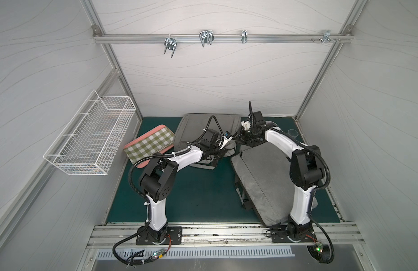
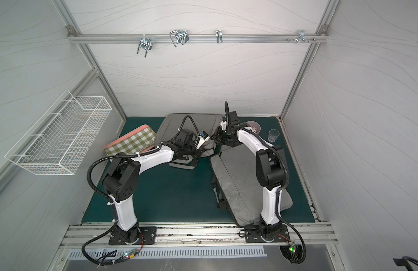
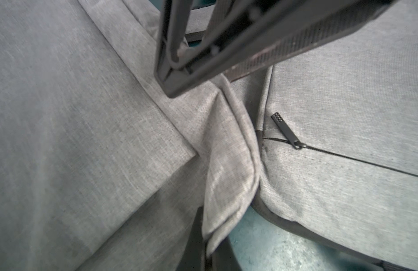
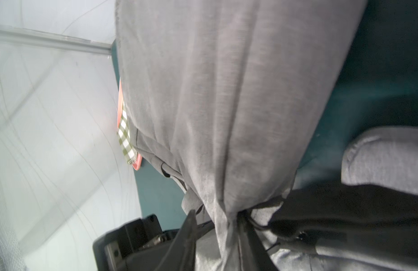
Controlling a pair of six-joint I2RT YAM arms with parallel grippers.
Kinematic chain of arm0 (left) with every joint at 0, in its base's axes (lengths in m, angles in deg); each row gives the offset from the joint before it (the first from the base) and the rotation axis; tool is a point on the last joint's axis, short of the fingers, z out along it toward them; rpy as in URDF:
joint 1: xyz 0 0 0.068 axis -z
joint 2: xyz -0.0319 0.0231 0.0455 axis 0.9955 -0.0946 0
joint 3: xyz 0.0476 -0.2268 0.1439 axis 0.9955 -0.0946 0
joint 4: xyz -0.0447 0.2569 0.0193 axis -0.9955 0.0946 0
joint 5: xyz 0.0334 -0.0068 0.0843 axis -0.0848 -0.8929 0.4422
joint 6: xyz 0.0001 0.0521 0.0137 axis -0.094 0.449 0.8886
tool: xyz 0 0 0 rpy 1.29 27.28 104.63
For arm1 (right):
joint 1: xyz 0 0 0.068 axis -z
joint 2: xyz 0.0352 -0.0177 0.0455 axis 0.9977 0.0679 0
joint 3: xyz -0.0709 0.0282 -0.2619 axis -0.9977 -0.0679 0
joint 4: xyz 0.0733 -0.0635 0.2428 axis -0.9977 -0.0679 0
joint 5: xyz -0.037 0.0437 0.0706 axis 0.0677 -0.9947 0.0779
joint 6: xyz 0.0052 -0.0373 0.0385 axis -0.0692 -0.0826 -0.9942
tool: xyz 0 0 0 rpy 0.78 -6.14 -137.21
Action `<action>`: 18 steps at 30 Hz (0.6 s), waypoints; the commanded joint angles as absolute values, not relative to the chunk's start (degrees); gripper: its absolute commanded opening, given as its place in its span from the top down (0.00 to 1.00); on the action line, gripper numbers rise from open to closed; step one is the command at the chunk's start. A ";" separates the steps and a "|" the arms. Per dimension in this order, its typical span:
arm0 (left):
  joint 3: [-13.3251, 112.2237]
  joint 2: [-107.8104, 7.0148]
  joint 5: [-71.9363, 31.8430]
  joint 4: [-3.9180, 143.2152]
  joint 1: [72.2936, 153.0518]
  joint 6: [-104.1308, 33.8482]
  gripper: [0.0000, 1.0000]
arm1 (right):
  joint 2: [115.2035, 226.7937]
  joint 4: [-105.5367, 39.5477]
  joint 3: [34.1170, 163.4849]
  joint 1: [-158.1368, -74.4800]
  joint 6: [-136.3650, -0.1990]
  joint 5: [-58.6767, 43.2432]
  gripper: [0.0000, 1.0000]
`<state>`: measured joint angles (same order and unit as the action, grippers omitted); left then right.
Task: Open the zippered laptop bag and take out the laptop
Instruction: Unzip the zipper on the zippered laptop bag.
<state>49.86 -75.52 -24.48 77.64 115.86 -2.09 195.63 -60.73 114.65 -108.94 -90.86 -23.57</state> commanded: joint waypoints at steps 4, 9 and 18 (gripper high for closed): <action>54.38 -73.28 -32.76 77.12 113.49 -6.88 1.00 | 185.07 -47.98 105.99 -106.84 -78.67 -31.16 0.49; 55.62 -73.61 -34.56 78.52 113.15 -7.72 1.00 | 178.07 -37.74 92.47 -104.71 -66.37 -35.47 0.49; 57.12 -73.60 -35.39 81.35 112.53 -7.31 1.00 | 176.84 -24.41 76.96 -108.99 -47.04 -30.42 0.61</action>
<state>52.88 -75.43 -32.61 83.22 113.13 -7.24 176.76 -31.99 79.26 -106.40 -58.60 -33.37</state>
